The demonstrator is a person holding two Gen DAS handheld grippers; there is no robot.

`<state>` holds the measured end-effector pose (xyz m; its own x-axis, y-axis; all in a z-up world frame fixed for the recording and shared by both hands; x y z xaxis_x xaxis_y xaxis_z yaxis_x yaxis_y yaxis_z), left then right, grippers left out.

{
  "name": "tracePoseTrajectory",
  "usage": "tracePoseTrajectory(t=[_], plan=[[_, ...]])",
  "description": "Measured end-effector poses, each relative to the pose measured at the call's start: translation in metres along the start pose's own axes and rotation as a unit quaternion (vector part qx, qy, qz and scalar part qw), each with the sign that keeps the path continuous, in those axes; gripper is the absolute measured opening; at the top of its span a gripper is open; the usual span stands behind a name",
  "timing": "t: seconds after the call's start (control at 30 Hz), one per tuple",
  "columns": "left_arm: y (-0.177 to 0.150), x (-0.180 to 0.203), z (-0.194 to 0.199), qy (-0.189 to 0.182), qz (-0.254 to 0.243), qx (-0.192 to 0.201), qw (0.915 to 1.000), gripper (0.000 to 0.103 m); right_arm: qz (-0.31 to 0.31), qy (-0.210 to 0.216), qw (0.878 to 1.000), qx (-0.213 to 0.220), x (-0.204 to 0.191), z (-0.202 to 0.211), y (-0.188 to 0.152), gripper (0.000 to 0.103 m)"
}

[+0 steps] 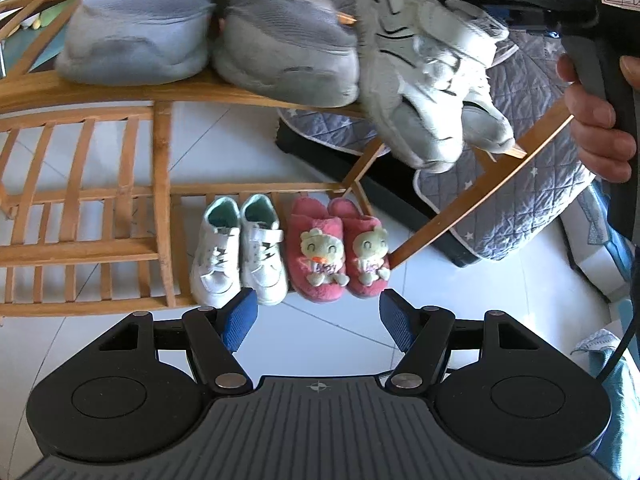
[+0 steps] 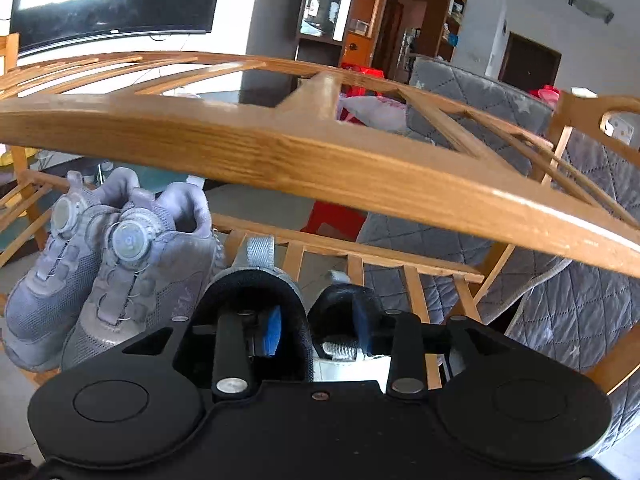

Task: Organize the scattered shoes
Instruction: 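Carry the white sneakers up beside the grey sneakers on the top shelf, then lower the white sneakers onto the shelf and open the right gripper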

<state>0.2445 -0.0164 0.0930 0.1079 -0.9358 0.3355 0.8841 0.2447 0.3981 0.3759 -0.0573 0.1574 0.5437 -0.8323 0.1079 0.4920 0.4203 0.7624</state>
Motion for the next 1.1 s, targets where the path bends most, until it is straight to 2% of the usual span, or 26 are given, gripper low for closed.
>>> tracePoseTrajectory(t=[0.23,0.4,0.6,0.7,0.73,0.77,0.83,0.93,1.1], plan=[[0.005,0.01,-0.006,-0.014,0.008,0.008,0.9998,0.068,0.014,0.0,1.0,0.018,0.002,0.02,-0.008,0.045],[0.008,0.012,-0.011,-0.016,0.017,0.015,0.9996,0.068,0.021,-0.007,1.0,0.018,0.003,0.021,-0.011,0.045],[0.015,0.025,-0.02,0.011,0.0,0.048,0.9988,0.068,0.029,-0.015,0.999,0.016,-0.004,0.012,-0.007,0.042],[0.019,0.032,-0.033,0.023,-0.012,0.049,0.9985,0.065,0.03,-0.016,0.999,0.016,-0.006,0.011,-0.006,0.043],[0.02,0.034,-0.04,0.024,-0.013,0.045,0.9986,0.063,0.031,-0.016,0.999,0.016,-0.005,0.01,-0.006,0.043],[0.021,0.035,-0.046,0.024,-0.009,0.041,0.9988,0.056,0.03,-0.016,0.999,0.016,-0.004,0.01,-0.006,0.044],[0.024,0.036,-0.05,0.027,-0.005,0.044,0.9986,0.053,0.025,-0.014,0.999,0.015,-0.001,0.01,-0.006,0.044],[0.034,0.038,-0.048,0.034,-0.01,0.073,0.9967,0.046,0.025,-0.011,1.0,0.016,0.003,0.011,-0.007,0.044],[0.045,0.033,-0.047,0.025,0.001,0.09,0.9956,0.034,0.028,-0.008,0.999,0.017,0.004,0.012,-0.007,0.044]])
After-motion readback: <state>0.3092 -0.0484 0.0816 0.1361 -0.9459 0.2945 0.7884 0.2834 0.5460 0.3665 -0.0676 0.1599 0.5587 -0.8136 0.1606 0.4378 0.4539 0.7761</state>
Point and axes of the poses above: each gripper's, at about its wrist camera, not at the fingertips, and z roughly against the way its jaws point, x to its right, y to its top, the point moved 4 cm from there along -z, roughly the way its jaws point, and after that the axes turned 7 degrees about -x, right-handed, at the moved point
